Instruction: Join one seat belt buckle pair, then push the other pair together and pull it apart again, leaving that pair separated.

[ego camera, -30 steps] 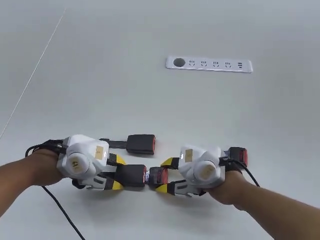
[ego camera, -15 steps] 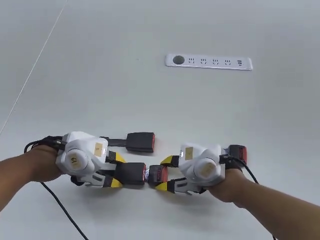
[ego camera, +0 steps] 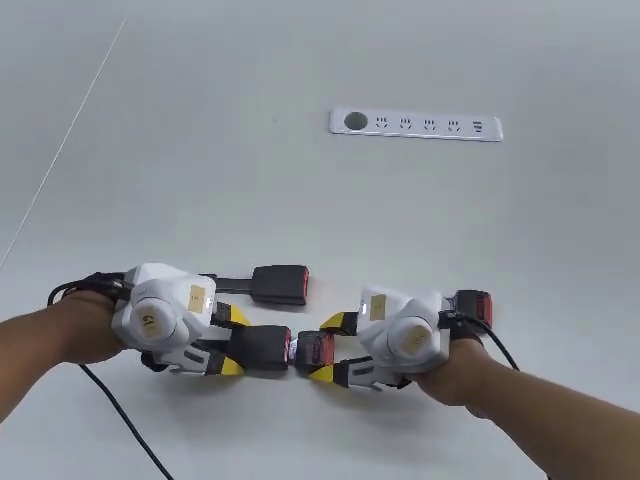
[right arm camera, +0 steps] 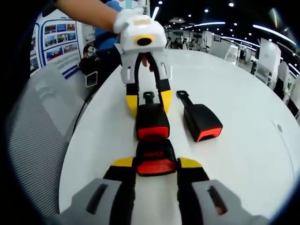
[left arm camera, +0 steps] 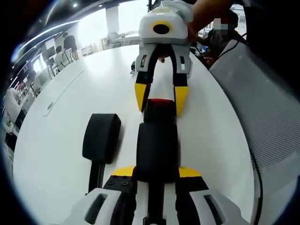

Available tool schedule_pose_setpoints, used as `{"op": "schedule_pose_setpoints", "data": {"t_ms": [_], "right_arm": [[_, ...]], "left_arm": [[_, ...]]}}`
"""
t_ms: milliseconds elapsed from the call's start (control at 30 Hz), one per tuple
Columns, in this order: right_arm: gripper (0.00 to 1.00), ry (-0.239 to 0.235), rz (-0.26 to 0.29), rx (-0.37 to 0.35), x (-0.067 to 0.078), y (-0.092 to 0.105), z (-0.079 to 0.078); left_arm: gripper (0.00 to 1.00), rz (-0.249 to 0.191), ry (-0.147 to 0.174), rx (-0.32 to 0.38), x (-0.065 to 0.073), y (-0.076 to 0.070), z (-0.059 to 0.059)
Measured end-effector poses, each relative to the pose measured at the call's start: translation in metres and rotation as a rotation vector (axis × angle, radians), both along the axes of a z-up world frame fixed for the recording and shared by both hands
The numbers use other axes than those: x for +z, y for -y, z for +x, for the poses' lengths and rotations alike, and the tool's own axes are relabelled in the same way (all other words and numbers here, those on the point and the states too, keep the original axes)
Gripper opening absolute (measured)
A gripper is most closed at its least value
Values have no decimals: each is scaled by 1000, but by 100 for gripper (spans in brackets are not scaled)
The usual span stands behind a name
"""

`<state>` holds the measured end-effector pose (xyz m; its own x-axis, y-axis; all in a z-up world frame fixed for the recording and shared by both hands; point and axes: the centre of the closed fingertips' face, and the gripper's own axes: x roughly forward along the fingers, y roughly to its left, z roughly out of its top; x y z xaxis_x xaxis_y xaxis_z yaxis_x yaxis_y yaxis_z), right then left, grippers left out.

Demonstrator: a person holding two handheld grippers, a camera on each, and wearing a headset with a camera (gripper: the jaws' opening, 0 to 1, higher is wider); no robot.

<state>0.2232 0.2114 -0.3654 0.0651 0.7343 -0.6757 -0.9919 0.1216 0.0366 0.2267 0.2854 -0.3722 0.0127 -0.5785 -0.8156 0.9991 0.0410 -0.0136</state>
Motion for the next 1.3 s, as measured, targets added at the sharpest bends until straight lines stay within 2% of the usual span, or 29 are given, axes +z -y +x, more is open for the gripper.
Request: {"op": "schedule_pose_setpoints", "data": {"t_ms": [67, 167, 267, 367, 400, 433, 467, 500, 567, 600, 700, 733, 800, 867, 900, 933, 967, 1000, 1067, 1300], "right_arm": [[34, -6, -1, -6, 0, 0, 0], [35, 14, -14, 2, 1, -1, -1], [35, 12, -19, -5, 0, -1, 0], [37, 51, -29, 2, 4, -2, 1], [39, 62, -22, -10, 6, -3, 3], [46, 48, 1, -38, 11, -5, 5], [53, 24, 19, -68, 14, -7, 6], [62, 38, 30, -65, 18, -6, 7], [70, 64, 22, -71, 22, -2, 9], [72, 60, 25, -82, 23, -1, 10], [73, 60, 38, -129, 31, 6, 14], [74, 65, 48, -145, 35, 9, 16], [77, 62, 65, -168, 42, 14, 17], [78, 84, 48, -178, 46, 23, 19], [78, 88, 49, -183, 48, 27, 20], [78, 86, 53, -191, 51, 31, 21], [79, 82, 61, -204, 54, 36, 21], [80, 92, 58, -209, 57, 41, 22], [82, 105, 51, -216, 60, 51, 24], [84, 135, 19, -277, 69, 101, 39]], "left_arm": [[32, 6, 1, 2, 0, 0, 0], [33, 33, 11, -13, -1, 1, 0], [33, 47, -1, 10, -1, 2, 0], [34, 44, -17, 53, 0, 3, 0], [36, 36, -41, 100, 1, 4, -1], [41, 38, -47, 117, 1, 3, 0], [45, 12, -29, 144, 4, 5, 4], [47, -21, -15, 163, 9, 9, 7], [47, -33, 14, 170, 16, 9, 10], [48, -52, 36, 182, 20, 12, 13], [57, -77, 26, 218, 27, 14, 13], [58, -93, 28, 221, 31, 16, 13], [60, -106, 60, 236, 40, 18, 19], [64, -112, 51, 282, 45, 19, 24], [68, -125, 107, 287, 52, 20, 33], [70, -149, 135, 284, 58, 22, 36], [72, -165, 128, 303, 63, 24, 37], [76, -163, 120, 313, 66, 25, 38], [84, -174, 132, 317, 74, 27, 41], [87, -169, 149, 322, 82, 33, 49]]}}
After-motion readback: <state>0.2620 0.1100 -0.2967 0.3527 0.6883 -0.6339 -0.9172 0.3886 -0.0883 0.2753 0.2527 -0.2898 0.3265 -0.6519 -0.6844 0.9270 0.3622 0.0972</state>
